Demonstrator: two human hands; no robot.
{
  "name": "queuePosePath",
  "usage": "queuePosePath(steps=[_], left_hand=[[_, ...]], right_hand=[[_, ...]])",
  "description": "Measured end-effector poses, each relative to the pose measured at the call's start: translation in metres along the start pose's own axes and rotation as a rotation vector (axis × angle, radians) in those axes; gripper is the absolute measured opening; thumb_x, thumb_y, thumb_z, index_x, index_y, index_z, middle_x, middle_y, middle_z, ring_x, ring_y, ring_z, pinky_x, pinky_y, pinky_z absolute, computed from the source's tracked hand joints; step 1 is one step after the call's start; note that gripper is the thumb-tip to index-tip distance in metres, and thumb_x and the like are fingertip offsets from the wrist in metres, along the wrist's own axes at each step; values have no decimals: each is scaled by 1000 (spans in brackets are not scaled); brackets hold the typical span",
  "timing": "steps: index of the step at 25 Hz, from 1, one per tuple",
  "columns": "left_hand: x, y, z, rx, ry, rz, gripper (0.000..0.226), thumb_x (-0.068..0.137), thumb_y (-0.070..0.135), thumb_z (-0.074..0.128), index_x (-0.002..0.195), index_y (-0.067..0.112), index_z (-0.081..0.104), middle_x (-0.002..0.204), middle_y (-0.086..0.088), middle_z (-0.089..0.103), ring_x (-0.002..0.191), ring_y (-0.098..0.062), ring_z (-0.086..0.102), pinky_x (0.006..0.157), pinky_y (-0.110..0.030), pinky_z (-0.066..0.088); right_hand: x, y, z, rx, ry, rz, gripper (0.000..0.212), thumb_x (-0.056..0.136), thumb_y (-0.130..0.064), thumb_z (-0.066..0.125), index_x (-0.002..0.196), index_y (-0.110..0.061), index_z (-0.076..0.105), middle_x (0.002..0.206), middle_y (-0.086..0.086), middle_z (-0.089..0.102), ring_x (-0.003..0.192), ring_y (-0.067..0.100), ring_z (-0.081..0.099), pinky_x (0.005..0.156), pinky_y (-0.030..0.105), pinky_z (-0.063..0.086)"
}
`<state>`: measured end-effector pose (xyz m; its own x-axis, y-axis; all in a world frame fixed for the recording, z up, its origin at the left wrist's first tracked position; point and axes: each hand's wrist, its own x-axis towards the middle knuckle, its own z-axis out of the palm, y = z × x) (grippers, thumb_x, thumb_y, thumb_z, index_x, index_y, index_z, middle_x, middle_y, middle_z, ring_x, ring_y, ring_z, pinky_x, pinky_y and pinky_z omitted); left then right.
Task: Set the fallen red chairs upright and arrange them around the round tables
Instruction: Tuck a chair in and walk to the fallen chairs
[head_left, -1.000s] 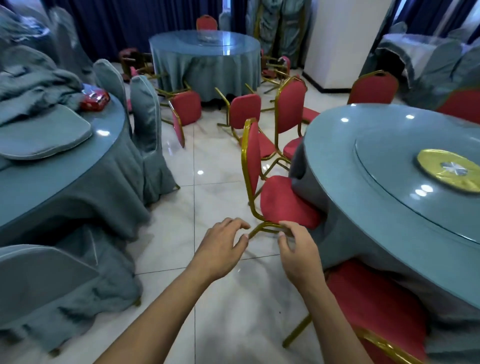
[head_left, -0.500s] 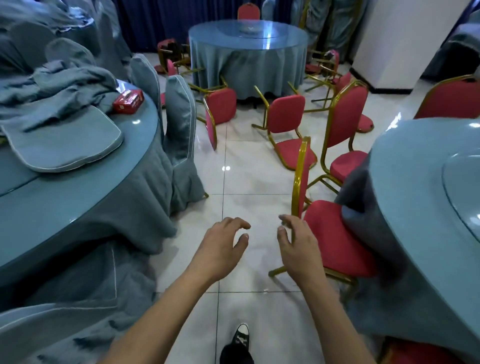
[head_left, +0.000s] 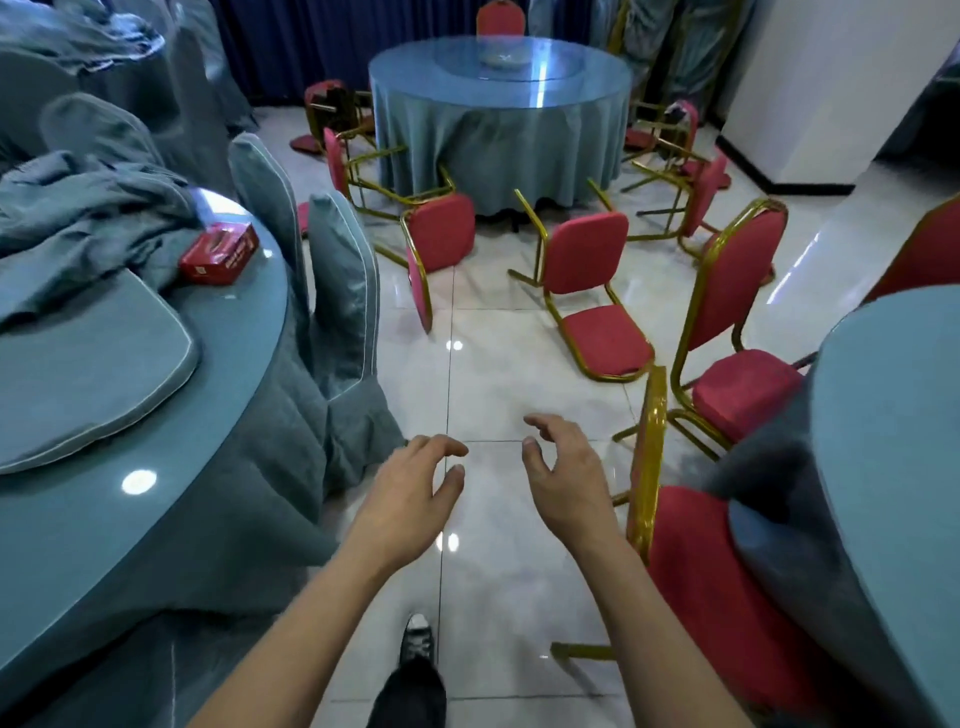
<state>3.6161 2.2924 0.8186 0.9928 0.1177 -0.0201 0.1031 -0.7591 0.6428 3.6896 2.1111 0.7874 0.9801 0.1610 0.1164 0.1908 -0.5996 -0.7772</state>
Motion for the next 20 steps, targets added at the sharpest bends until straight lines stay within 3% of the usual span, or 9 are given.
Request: queuePosePath(steps=[5,12,20], left_hand=[[151,-32,-12,-51,-10,19,24,101,31,50,123,30,60,124,11,58,116,-11,52,103,-36,43],[352,-31,-26,4,-110,101,26,102,35,47,126,33,56,128,12,56,120,-9,49,105,-28,40],[584,2,17,38,-203,205,25,103,34,47,126,33,57,128,12,55,122,-10,48,105,-29,38]], right_hand=[[147,5,33,-13,17,4,30,100,-23,54,130,-24,60,126,-8,60,118,10,54,100,27,44],[319,14,39,-37,90,118,29,100,-24,55,129,-26,59,125,-10,59,116,6,53,92,20,38],[511,105,20,22,189,244,28,99,-24,55,126,-30,60,120,-11,58,111,7,53,92,23,41]])
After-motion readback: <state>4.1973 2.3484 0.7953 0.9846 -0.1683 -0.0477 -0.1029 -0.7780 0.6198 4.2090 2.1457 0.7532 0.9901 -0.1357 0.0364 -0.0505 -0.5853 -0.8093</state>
